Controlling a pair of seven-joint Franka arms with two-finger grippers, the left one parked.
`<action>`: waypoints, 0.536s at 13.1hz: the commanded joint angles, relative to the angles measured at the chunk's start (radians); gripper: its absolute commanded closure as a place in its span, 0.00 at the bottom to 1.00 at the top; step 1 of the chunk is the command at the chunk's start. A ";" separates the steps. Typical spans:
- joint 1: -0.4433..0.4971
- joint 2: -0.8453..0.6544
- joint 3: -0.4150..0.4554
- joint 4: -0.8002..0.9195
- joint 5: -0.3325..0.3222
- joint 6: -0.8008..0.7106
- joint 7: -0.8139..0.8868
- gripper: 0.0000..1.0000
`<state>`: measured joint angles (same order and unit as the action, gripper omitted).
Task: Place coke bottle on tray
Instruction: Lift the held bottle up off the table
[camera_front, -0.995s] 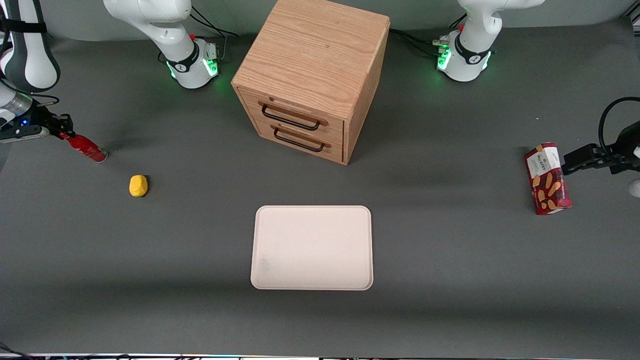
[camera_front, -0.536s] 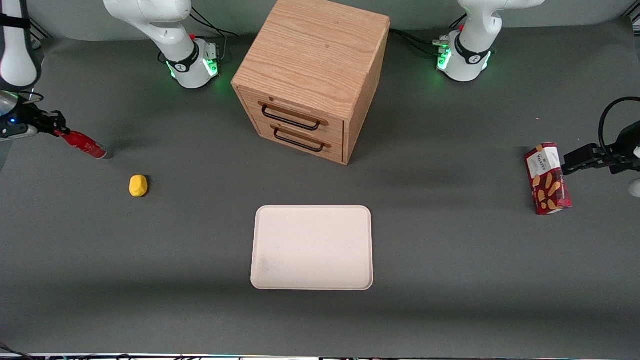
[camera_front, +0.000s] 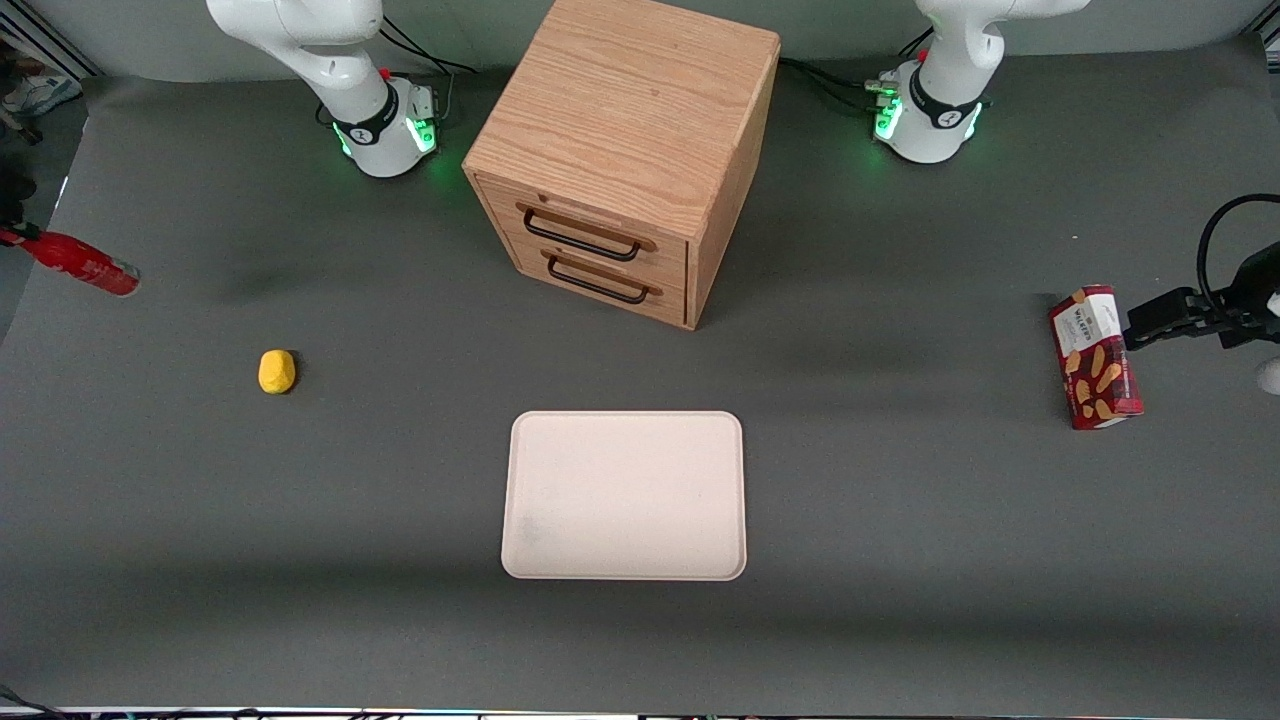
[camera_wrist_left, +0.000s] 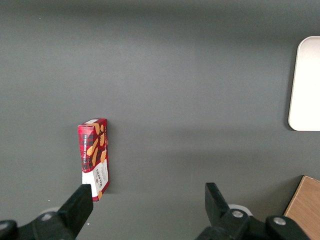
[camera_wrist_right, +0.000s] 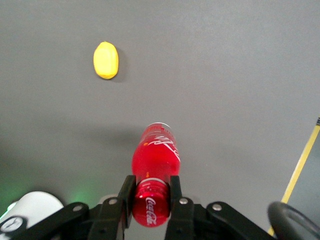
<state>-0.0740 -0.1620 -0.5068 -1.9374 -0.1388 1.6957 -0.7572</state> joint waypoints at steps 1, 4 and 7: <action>-0.004 0.012 0.039 0.193 0.019 -0.186 -0.021 1.00; -0.004 0.013 0.073 0.369 0.019 -0.319 -0.019 1.00; -0.004 0.030 0.097 0.500 0.019 -0.413 -0.016 1.00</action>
<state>-0.0725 -0.1668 -0.4210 -1.5448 -0.1358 1.3478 -0.7572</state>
